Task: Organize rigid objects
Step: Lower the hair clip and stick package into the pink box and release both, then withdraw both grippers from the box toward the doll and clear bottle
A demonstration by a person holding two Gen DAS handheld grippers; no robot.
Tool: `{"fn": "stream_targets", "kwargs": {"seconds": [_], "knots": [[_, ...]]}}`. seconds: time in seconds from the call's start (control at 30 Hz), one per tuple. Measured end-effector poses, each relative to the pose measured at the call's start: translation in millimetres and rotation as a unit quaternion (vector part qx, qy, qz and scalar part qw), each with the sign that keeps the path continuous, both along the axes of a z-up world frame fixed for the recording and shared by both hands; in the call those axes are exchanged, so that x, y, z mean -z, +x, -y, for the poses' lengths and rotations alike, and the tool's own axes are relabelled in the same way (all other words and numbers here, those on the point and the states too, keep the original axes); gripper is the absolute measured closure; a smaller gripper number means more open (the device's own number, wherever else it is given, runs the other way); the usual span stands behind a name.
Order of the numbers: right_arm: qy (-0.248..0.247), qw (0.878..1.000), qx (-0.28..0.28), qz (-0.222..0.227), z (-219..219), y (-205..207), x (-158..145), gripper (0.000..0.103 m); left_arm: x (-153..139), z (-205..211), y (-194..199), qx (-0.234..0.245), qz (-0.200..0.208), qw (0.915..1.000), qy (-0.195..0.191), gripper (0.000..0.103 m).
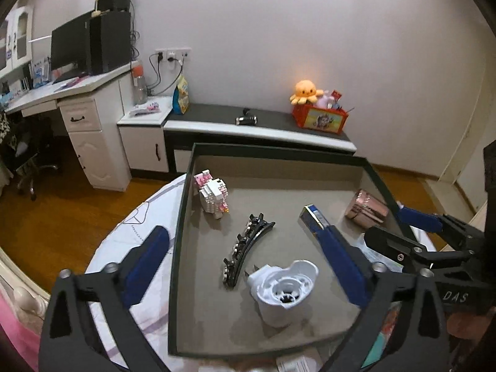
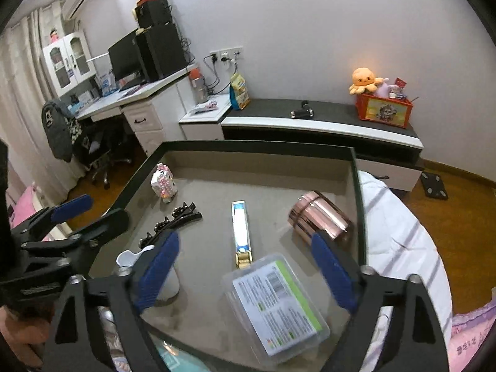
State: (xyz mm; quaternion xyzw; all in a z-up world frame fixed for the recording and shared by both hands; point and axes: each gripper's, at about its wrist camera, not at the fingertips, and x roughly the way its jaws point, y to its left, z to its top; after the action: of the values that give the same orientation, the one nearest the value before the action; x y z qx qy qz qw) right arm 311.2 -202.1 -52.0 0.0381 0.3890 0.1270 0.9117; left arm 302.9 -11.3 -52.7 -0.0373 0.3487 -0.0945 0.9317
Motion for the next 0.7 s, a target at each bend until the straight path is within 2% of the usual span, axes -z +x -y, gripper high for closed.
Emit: {"fn": "stream_targets", "kwargs": {"seconds": [0.03, 0.33, 0.53, 0.7], "knots": [[0.000, 1.000, 0.007, 0.004, 2.8, -4.7, -1.3, 0.000, -2.8, -1.7, -6.8, -0.003, 0.006, 1.0000, 0.002, 0.000], [0.029, 0.999, 0.022, 0.026, 13.8, -53.4, -19.0, 0.000, -25.5, -4.7, -73.4, 0.005, 0.045, 0.9990, 0.005, 0.000], [0.041, 0.998, 0.033, 0.044, 18.4, -101.2, -26.7, 0.000, -32.6, -6.5, -122.2, 0.004, 0.049, 0.9988, 0.005, 0.000], [0.035, 0.997, 0.042, 0.057, 16.8, -143.4, -26.6, 0.000, -29.7, -9.5, -159.6, -0.015, 0.053, 0.9983, 0.020, 0.000]]}}
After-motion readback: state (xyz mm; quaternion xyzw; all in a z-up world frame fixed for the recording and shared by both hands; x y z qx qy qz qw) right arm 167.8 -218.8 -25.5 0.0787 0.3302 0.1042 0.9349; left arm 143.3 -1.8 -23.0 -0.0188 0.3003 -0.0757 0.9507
